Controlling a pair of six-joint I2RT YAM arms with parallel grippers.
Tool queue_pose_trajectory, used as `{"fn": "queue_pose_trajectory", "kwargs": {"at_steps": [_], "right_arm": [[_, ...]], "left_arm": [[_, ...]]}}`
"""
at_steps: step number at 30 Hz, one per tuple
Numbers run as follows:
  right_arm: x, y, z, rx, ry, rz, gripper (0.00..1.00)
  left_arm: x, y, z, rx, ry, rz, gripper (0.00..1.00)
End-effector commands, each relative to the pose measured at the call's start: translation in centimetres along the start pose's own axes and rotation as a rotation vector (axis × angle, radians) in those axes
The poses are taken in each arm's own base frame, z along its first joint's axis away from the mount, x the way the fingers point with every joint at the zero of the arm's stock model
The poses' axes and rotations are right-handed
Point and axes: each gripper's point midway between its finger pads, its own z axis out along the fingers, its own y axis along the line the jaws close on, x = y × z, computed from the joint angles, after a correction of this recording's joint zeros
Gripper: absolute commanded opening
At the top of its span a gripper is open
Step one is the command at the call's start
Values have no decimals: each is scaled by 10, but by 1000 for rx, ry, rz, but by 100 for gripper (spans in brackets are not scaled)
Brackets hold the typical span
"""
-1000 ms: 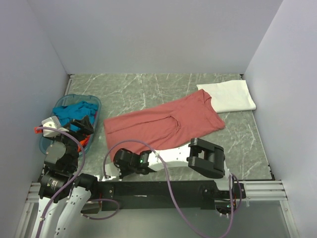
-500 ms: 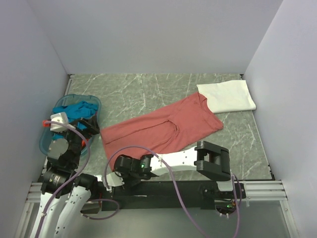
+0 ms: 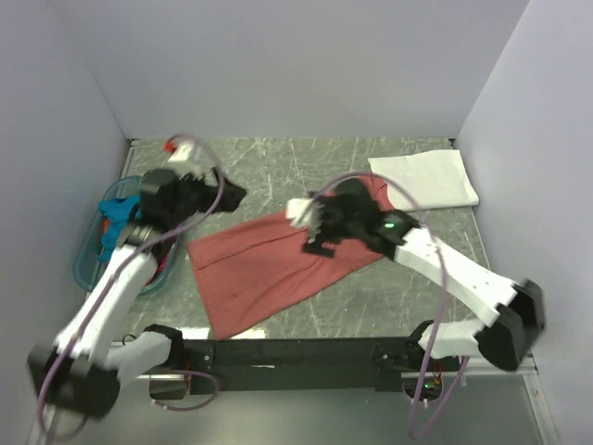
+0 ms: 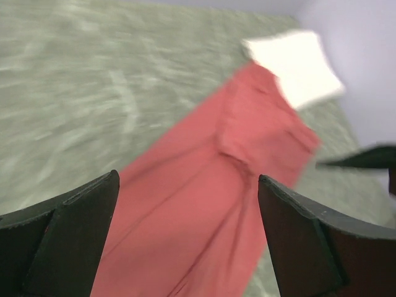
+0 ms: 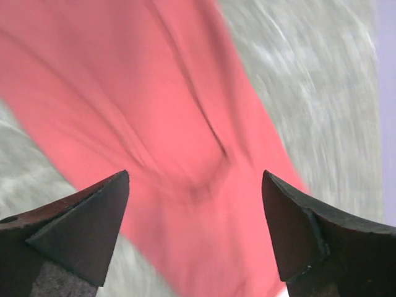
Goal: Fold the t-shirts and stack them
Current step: Fold the tshirt
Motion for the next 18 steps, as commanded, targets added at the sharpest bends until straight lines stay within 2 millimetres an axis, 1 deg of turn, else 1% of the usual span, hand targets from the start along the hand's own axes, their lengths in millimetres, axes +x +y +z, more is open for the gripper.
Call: {"fn": "queue_pose_trajectory", "kwargs": {"at_steps": [1,2,3,4,5,6,7,8,9,10,11,12,13,14,15,16,17,18], "right_arm": [[33,-23,-49,109,-76,175,94],[41,-35,-61,170,-96,223,97],[66,-51,-83,295,-86,372,97],[72,-73,-93,421,-118,449,100],[91,-82,-101,509,-92,568,100],[105,-85,-109,482,-112,665,100],[113,-77,-111,425,-111,743,99],[116,-77,-115,401,-133,800,97],[110,-74,-116,336,-186,852,96],[124,-77,-125,353,-176,900,96],[126,-77,-128,358,-176,911,95],[127,-79,-133,373,-170,910,95],[131,-79,-135,386,-165,916,95],[137,-81,-140,406,-164,932,95],[138,-80,-140,406,-172,939,95],[139,-77,-140,398,-171,945,95],[143,-78,-142,406,-164,953,95],[145,-78,-143,405,-164,960,95]], "left_arm": [[0,-62,45,386,142,-27,99],[-8,-79,51,486,172,-21,98],[16,-77,81,509,268,-49,97],[2,-91,93,555,263,-5,96],[8,-94,106,568,301,7,95],[40,-92,137,563,397,-1,94],[53,-91,149,558,449,17,91],[34,-103,166,577,421,51,89],[69,-96,193,575,508,27,88],[75,-98,206,580,528,27,85],[63,-108,220,602,503,44,85],[91,-102,241,590,548,28,85],[95,-104,251,589,548,23,85],[86,-111,263,602,516,39,85],[110,-108,278,597,546,27,85],[116,-108,286,591,551,18,85],[107,-116,295,609,522,28,84],[131,-111,305,592,568,7,84]]}}
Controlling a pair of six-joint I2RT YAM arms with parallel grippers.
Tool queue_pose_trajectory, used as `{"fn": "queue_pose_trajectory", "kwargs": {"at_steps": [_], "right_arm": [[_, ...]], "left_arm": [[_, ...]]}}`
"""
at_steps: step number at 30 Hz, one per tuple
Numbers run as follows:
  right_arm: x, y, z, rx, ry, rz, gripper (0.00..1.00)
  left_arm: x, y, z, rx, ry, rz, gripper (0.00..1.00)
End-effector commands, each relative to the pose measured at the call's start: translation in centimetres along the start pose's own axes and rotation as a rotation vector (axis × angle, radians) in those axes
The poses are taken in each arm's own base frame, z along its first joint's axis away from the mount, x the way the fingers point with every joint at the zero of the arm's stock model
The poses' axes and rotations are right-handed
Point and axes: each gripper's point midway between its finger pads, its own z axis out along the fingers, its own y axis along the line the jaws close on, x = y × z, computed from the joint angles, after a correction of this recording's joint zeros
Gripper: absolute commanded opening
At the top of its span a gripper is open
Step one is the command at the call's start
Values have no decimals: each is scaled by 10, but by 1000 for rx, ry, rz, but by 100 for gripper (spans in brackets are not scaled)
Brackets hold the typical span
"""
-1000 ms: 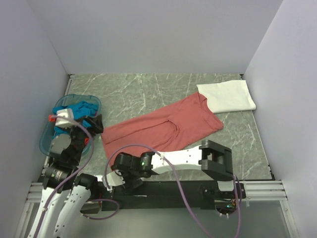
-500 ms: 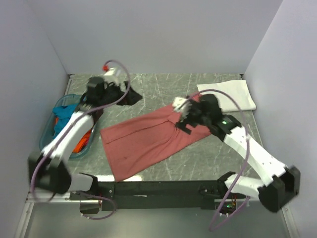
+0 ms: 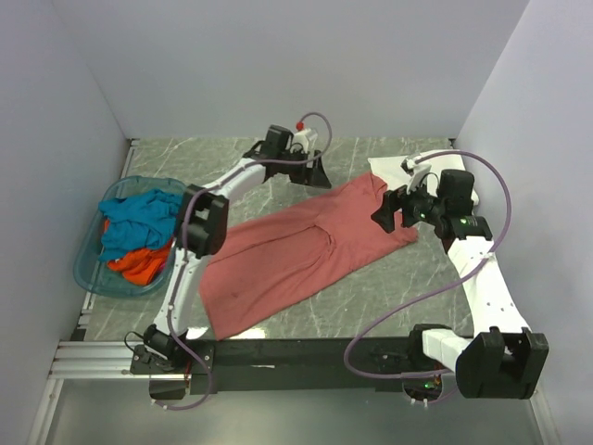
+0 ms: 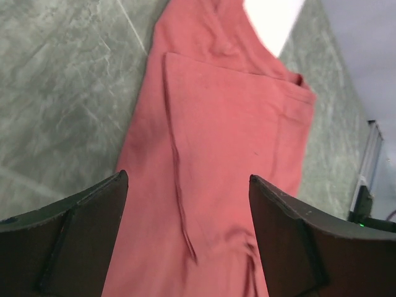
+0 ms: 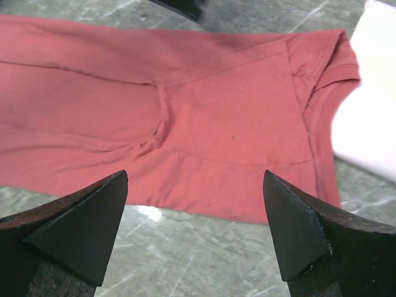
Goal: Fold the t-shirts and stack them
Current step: Fold the tshirt
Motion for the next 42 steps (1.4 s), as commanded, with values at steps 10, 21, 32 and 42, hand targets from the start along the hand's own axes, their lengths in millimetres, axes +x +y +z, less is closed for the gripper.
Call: {"fn": "queue_pose_trajectory", "kwargs": {"at_steps": [10,21,32,42], "right_arm": [[-8,10,-9,-86,-39,65,95],[-5,7,-6,-82,-28,78,94],[-5,5,-6,-74,-29,77,94],[-3,1,-6,-66,-24,90,94]], "left_arm": [[-2,32,60,-185,-18,86,84],[47,25,78,-125,126,91,76],[53,15,83,-122,145,86,55],[44,18,82,-143,111,78,22]]}}
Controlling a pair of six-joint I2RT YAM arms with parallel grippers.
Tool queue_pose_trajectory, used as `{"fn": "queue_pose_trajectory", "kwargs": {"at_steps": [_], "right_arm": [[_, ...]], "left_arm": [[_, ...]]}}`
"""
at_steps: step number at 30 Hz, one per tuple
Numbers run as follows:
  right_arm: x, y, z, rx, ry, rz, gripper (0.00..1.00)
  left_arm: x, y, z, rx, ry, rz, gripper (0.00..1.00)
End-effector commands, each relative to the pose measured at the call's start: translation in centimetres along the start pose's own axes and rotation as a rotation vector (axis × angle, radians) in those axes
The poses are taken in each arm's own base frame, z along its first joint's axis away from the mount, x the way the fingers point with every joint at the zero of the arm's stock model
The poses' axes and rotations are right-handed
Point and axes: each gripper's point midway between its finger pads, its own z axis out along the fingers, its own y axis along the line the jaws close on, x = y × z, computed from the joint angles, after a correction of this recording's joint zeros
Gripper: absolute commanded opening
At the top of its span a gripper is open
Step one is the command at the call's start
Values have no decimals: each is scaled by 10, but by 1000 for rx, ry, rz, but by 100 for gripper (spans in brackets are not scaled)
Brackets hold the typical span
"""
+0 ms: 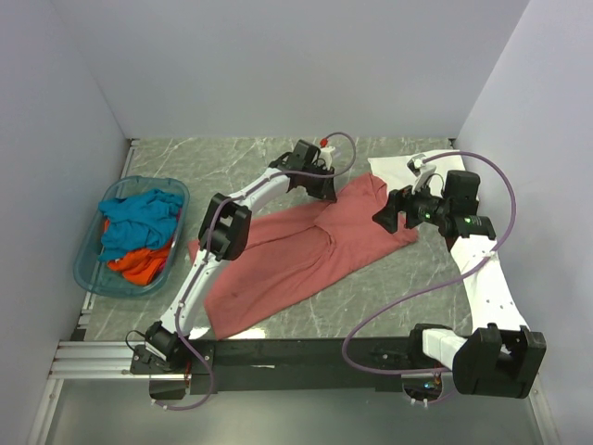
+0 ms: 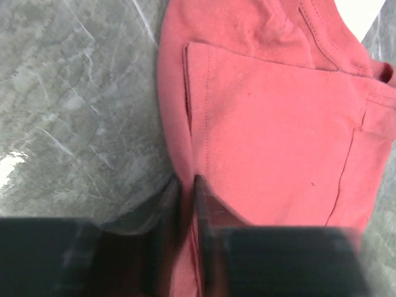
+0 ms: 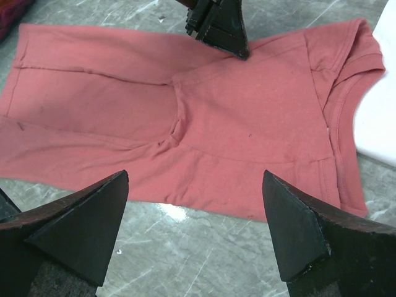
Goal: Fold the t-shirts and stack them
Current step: Fold the tshirt
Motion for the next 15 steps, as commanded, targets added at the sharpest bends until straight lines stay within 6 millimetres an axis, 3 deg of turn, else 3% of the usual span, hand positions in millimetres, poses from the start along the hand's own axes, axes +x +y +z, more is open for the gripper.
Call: {"fn": "queue_pose_trajectory", "kwargs": {"at_steps": [1,3,8,15], "right_arm": [[-5,-2,-1,-2,-11,2,94],[-5,-3,-1,0,-10,5,94],[-4,-4,0,0,-6,7,94],[-2,-6,1,3,2,14,94]], "left_arm": [[-5,-1,0,-5,-10,-4,12],[-16,2,-6,-5,-42,-20,0],[-33,23,-24,-44,-102,-67,0],[-50,81,-66,-123,-193,-194,0]]}}
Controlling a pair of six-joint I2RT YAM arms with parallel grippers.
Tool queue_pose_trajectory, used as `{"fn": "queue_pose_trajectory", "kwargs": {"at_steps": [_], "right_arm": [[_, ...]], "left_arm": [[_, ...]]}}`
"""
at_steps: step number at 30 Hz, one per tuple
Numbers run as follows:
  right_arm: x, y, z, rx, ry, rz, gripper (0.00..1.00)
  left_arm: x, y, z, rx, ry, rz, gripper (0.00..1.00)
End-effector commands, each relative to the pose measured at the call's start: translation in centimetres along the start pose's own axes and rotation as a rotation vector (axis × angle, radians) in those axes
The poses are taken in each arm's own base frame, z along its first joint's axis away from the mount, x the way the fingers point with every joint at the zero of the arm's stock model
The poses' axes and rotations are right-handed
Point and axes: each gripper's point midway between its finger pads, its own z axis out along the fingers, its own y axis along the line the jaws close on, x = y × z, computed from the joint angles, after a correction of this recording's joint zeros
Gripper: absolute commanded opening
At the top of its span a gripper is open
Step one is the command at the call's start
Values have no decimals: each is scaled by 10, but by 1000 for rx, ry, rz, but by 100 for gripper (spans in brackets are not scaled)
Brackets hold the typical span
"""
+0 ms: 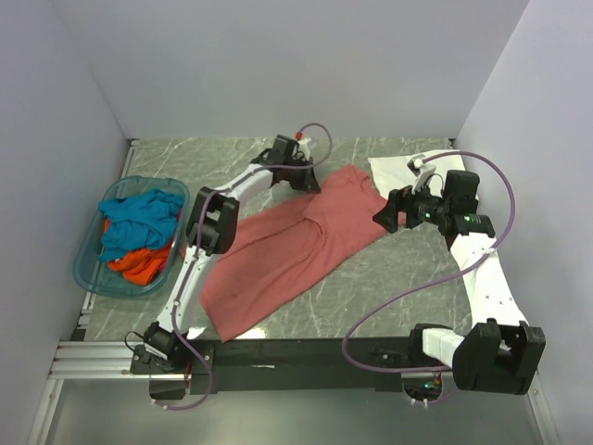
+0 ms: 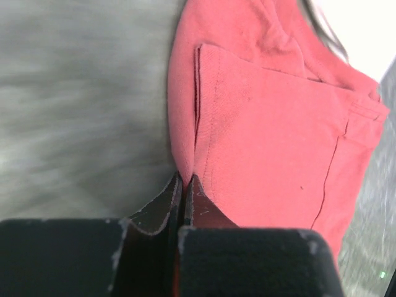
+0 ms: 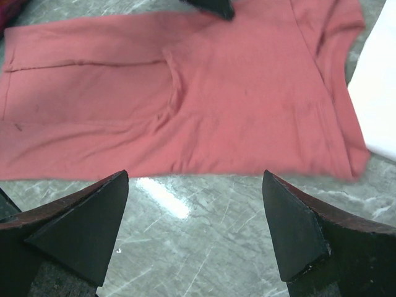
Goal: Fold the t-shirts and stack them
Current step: Fold the tshirt
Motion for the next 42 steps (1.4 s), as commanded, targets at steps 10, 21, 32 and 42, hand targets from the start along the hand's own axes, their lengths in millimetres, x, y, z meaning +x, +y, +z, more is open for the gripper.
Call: {"fn": "queue_pose_trajectory", "kwargs": {"at_steps": [10,21,32,42], "right_arm": [[-5,-4,-1,4,-5,-2,94],[2,-10,4,17,22,13,94],[22,-9,22,-16,101,40,93],[10,19,136,-72,233,251,85]], "left_arm": [[-54,97,-77,-175,-180,-179,0],[-52,163,-125,-386,-259,-343,0],[-91,168,-174,-453,-406,-402,12],[-157,31,-318,-390,-688,-35,79]]}}
